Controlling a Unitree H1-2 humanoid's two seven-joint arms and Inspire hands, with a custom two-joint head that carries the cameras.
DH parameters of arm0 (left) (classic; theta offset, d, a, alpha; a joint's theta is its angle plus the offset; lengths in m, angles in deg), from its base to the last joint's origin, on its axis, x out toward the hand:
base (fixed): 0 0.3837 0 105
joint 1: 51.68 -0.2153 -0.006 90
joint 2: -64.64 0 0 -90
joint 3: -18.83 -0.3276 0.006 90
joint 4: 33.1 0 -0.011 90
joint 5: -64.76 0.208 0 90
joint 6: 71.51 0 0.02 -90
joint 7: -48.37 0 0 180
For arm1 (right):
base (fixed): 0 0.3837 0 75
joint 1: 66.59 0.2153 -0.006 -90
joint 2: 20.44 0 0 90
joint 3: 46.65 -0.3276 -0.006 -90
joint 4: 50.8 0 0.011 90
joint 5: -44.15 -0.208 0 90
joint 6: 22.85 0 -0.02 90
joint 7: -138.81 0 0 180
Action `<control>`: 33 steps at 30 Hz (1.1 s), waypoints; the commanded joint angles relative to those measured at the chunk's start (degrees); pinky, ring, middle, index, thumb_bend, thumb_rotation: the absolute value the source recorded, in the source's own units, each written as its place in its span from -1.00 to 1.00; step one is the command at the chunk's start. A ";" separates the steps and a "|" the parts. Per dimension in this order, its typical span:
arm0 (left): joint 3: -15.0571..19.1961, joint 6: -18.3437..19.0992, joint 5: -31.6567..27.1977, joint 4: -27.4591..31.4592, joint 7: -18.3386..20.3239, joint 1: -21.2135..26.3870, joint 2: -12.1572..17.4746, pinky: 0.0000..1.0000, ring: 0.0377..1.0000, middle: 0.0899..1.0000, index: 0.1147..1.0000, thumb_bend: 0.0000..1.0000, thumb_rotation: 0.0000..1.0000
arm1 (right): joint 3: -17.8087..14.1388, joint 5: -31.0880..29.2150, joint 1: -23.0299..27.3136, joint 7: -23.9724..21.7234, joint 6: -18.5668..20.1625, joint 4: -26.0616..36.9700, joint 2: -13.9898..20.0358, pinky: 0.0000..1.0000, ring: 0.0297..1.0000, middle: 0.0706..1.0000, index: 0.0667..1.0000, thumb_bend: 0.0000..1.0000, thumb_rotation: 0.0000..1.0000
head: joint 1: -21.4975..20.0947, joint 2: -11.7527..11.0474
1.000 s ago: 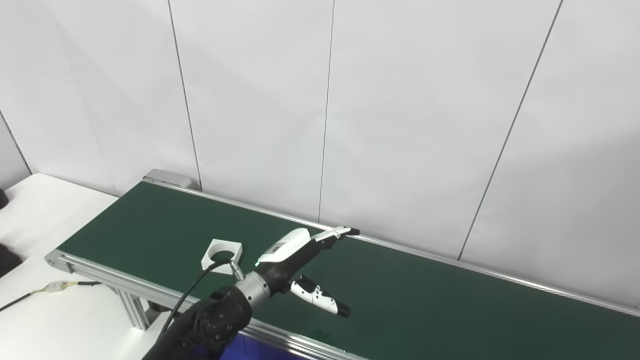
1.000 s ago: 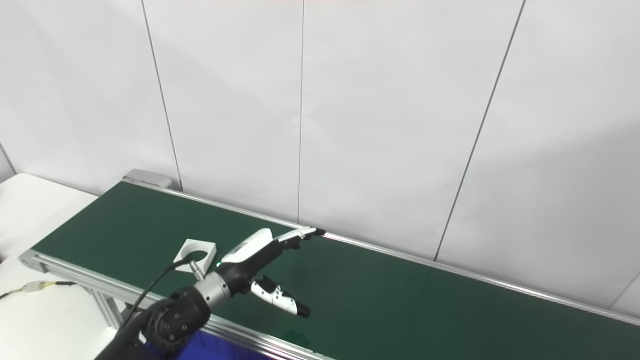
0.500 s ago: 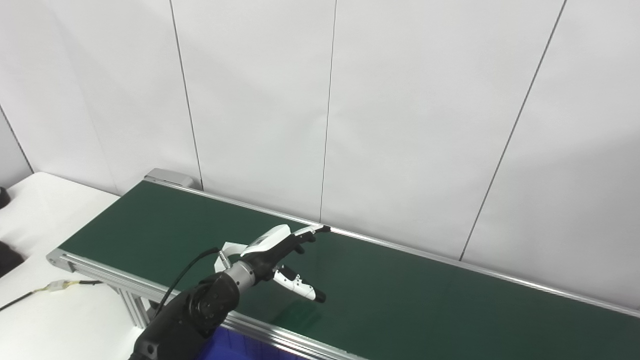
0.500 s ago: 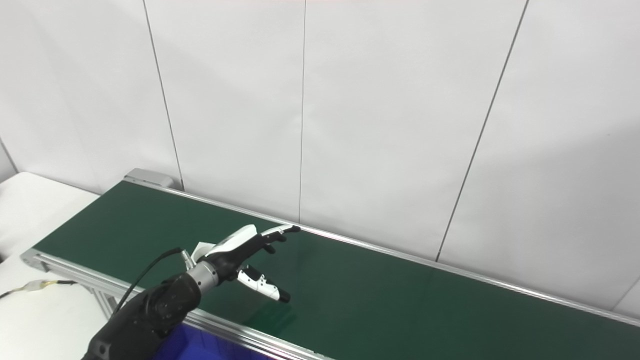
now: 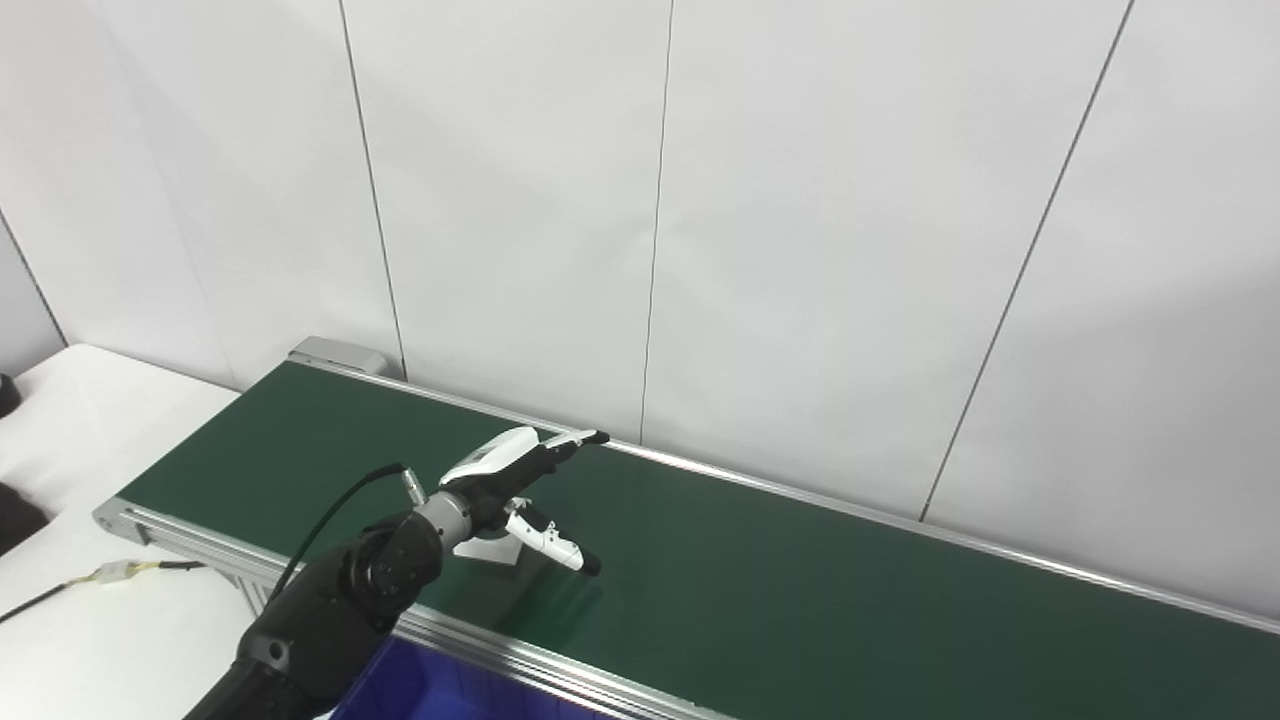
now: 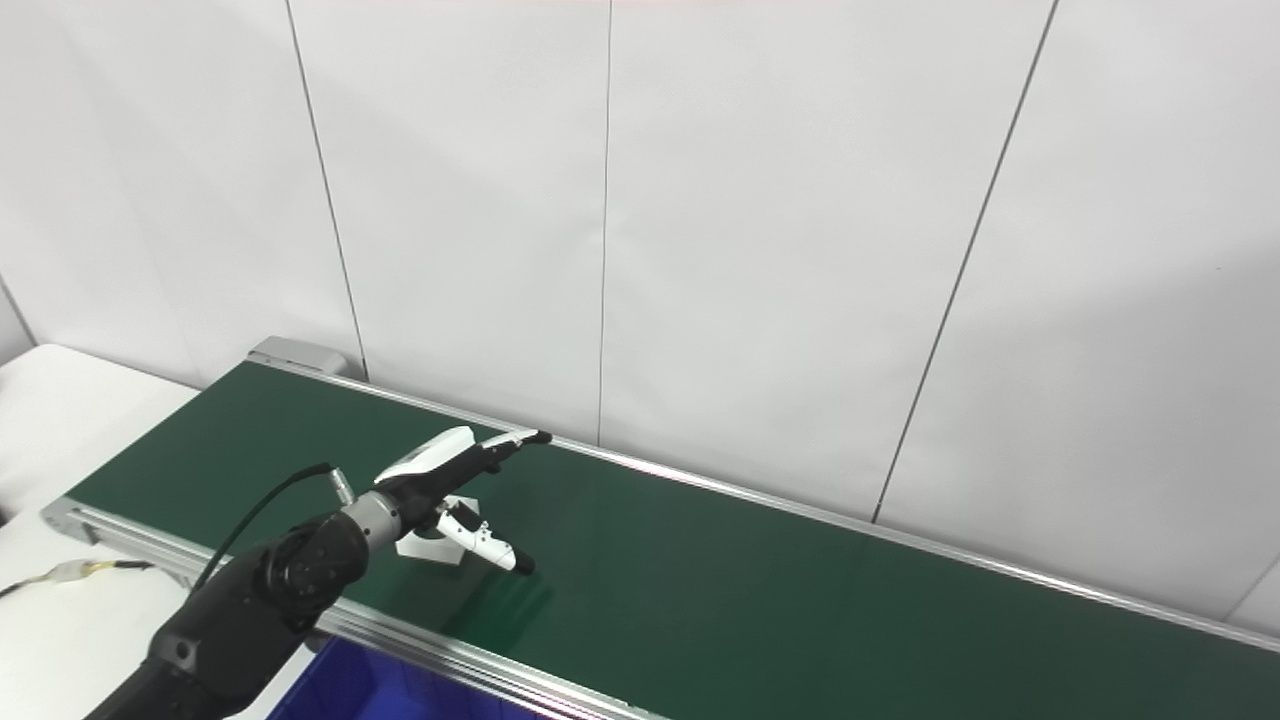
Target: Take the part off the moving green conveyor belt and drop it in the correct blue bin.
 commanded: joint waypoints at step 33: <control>-10.37 5.03 16.08 -9.02 -10.09 3.80 -0.43 0.86 0.84 0.84 0.77 0.46 -0.94 | -0.33 -0.67 -1.42 0.51 -1.13 5.46 0.06 0.55 0.66 0.68 0.69 0.98 -0.81 | -0.51 1.22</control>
